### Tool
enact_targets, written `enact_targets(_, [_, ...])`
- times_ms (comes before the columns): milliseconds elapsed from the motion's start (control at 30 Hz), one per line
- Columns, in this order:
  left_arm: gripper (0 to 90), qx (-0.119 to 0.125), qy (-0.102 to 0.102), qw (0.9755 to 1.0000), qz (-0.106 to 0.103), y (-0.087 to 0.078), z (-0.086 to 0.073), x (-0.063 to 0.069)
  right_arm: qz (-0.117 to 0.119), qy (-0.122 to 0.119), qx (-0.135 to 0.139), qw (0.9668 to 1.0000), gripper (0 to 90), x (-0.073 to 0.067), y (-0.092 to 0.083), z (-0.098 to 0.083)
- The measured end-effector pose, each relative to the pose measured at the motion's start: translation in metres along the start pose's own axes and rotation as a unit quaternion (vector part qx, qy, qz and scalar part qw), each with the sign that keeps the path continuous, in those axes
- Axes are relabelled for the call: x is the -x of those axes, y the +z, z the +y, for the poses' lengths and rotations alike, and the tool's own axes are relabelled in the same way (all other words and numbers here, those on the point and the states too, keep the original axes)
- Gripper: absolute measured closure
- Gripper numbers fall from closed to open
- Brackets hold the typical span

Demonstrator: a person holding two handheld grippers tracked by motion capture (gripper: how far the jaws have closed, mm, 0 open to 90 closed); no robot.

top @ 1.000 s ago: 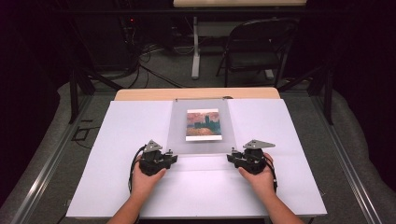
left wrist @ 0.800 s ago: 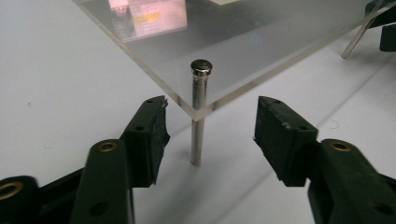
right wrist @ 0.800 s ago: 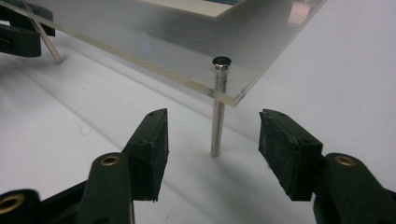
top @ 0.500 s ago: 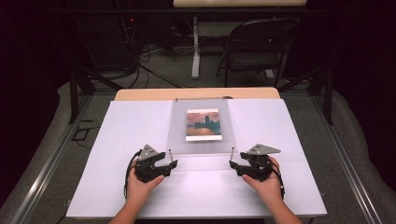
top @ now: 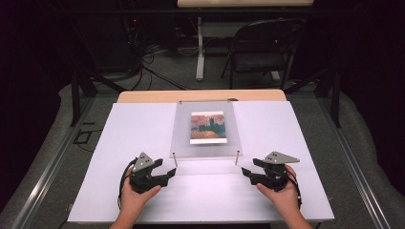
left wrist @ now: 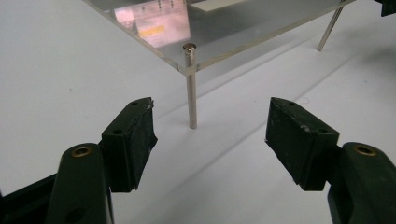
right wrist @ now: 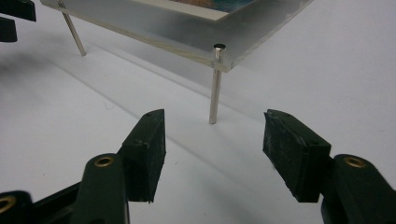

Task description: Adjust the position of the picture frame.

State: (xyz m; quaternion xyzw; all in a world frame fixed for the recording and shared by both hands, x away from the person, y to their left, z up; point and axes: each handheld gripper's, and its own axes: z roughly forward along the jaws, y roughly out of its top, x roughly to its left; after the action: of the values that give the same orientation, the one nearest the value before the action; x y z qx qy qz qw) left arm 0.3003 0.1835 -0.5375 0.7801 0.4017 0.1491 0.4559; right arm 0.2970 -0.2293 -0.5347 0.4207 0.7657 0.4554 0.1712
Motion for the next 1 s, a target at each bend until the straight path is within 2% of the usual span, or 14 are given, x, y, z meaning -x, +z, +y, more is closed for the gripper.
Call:
enact_targets(133, [34.7,0.000,0.006,1.0000,0.001,-0.004,0.000,0.001,-0.001,-0.002,-0.001,1.0000,37.8,0.000,-0.003,0.002])
enact_targets(233, [34.6,-0.003,-0.005,1.0000,-0.007,-0.006,-0.001,0.001,-0.003,0.000,0.002,1.0000,37.4,0.000,-0.005,0.003])
enact_targets(467, [34.4,0.003,-0.013,0.9998,-0.017,-0.020,-0.001,0.002,0.005,-0.001,-0.005,1.0000,38.3,-0.001,-0.015,0.000])
enact_targets(533, [35.1,0.008,-0.010,0.9997,-0.021,-0.024,0.002,0.001,0.007,-0.003,-0.004,1.0000,39.1,-0.001,-0.018,0.000])
enact_targets(600, [36.3,0.011,-0.009,0.9996,-0.024,-0.028,0.005,0.000,-0.003,-0.005,-0.003,1.0000,39.8,0.000,-0.022,0.002])
enact_targets(667, [36.4,0.014,-0.008,0.9996,-0.023,-0.031,0.008,-0.002,-0.003,-0.005,-0.001,1.0000,39.9,0.001,-0.023,0.003])
enact_targets(767, [36.4,0.024,-0.008,0.9996,-0.016,-0.035,0.016,-0.007,-0.001,0.012,0.009,0.9999,38.9,0.005,-0.027,0.009])
enact_targets(1000, [36.0,0.026,-0.010,0.9996,-0.007,-0.035,0.035,-0.013,-0.001,0.012,0.010,0.9999,37.2,0.011,-0.025,0.024])
